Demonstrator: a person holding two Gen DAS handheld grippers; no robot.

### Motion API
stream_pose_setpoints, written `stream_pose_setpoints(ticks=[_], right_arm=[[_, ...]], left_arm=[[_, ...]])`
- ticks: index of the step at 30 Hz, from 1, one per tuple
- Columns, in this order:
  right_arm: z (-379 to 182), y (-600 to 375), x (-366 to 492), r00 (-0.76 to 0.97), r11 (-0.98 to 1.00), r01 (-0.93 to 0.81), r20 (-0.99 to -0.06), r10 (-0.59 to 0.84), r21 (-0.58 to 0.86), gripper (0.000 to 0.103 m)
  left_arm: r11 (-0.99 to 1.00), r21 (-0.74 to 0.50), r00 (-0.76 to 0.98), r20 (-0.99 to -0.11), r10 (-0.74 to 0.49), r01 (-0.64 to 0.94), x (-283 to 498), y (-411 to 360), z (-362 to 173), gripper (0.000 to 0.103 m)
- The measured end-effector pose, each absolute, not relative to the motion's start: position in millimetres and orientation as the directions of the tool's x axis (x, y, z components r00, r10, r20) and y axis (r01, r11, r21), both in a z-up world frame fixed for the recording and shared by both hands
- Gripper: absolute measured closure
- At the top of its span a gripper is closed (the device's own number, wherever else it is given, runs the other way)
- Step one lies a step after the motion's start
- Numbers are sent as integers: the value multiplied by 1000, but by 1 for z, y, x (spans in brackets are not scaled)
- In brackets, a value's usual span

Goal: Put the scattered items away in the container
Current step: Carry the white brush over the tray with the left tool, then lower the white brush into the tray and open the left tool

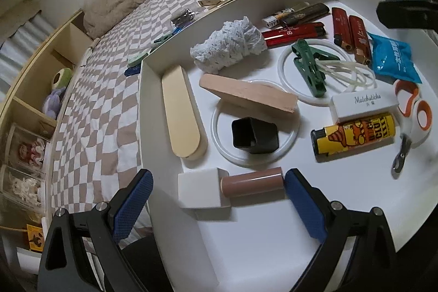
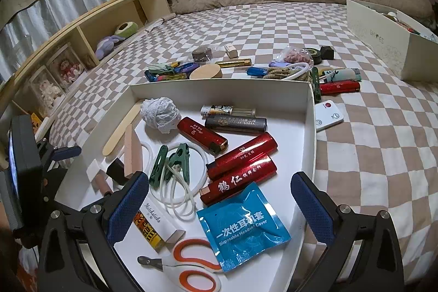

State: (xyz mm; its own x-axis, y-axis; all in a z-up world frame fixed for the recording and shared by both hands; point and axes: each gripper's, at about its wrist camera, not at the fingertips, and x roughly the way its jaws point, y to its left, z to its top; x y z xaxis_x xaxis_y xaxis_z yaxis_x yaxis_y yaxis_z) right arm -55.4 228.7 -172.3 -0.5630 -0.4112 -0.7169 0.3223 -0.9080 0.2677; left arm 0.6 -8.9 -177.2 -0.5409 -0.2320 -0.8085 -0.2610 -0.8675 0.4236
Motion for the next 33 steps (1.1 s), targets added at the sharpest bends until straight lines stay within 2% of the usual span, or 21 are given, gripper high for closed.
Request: stream_pose_setpoints(ticks=[6,13,19,25,33], right_arm=[[-173,228,-55,-560,-908,322,-719,-411,268,0],[-174,229,-55,-556,-908,320,-722,-411,270,0],[-174,226,-55,-554,-910,325,-728,-405,259,0],[-174,226,-56,-551,-912,323,-733,-400,255,0],[-176,226,-57,-544,-913,316,-739,-397,258,0]], left_arm=[[-914,320,-529,-836,-148,-250,1,-14,-158,5],[-871,425,-550,-801,-235,-247,7,-24,-144,5],[-816,509,-529,-788,-314,-273,7,-38,-156,5],[-794,522,-489,-805,-337,-312,5,-43,-172,5],[-819,514,-467,-807,-362,-255,-9,-53,-184,5]])
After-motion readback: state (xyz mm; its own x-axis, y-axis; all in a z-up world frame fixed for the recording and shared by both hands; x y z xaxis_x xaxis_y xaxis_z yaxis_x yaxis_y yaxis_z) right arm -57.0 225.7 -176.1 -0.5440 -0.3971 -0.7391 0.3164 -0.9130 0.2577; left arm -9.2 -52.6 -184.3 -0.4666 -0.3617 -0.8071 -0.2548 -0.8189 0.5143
